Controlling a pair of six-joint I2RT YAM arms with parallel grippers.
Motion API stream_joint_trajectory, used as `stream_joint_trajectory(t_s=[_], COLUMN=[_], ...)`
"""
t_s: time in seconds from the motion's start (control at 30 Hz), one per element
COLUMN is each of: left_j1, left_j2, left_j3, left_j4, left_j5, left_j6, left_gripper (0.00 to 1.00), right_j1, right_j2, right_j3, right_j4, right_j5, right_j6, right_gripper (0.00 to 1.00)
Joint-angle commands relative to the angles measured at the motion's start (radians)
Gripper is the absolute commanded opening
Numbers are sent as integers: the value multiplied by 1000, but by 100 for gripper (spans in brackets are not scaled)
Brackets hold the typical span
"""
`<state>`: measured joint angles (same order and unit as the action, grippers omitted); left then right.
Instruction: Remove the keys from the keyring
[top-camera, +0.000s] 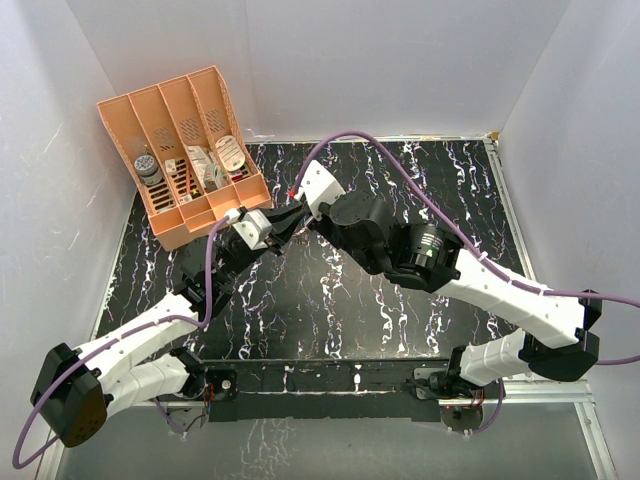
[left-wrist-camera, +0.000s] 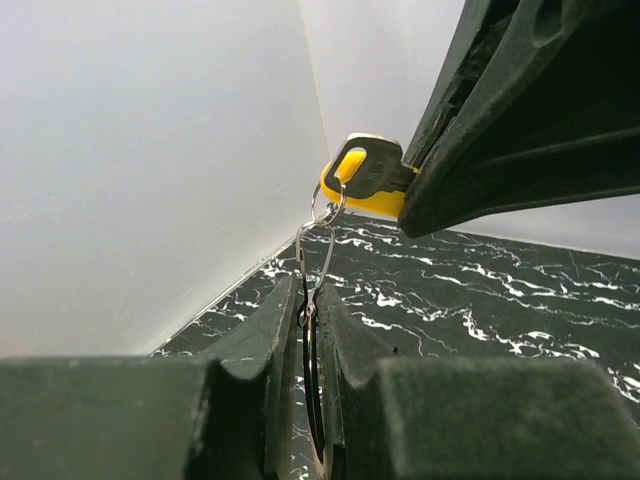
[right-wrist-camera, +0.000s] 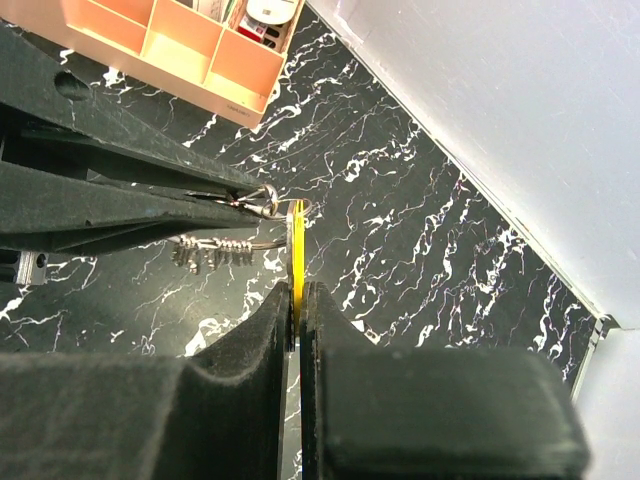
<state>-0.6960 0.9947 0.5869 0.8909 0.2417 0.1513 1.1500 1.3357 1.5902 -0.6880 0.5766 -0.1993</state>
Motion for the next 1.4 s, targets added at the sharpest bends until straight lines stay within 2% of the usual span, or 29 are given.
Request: stream_joint_trajectory(t_s=[0.0, 0.17, 0.47, 0.7, 1.03, 1.37], left_j1=[-3, -2, -1, -3, -1, -2], left_j2=[-20, -14, -4, 18, 60, 82], left_j3=[-16, -16, -12, -16, -40, -56], left_j4=[66, 63, 79, 107, 225, 341], left_j5=[-49, -41, -22, -21, -50, -66], left_j6=[-23, -39, -64, -91, -141, -179], left_gripper=[0, 0, 10, 13, 16, 26], right_j1=[-4, -3, -2, 0, 5, 7], right_j2=[-46, -37, -35, -35, -33, -26], right_j3=[0, -2, -4, -12, -16, -18], right_j4=[102, 100, 100, 102, 102, 102], right_j5=[23, 25, 25, 21, 23, 23], right_j6=[9, 10, 14, 21, 23, 23], right_gripper=[0, 0, 0, 0, 0, 0])
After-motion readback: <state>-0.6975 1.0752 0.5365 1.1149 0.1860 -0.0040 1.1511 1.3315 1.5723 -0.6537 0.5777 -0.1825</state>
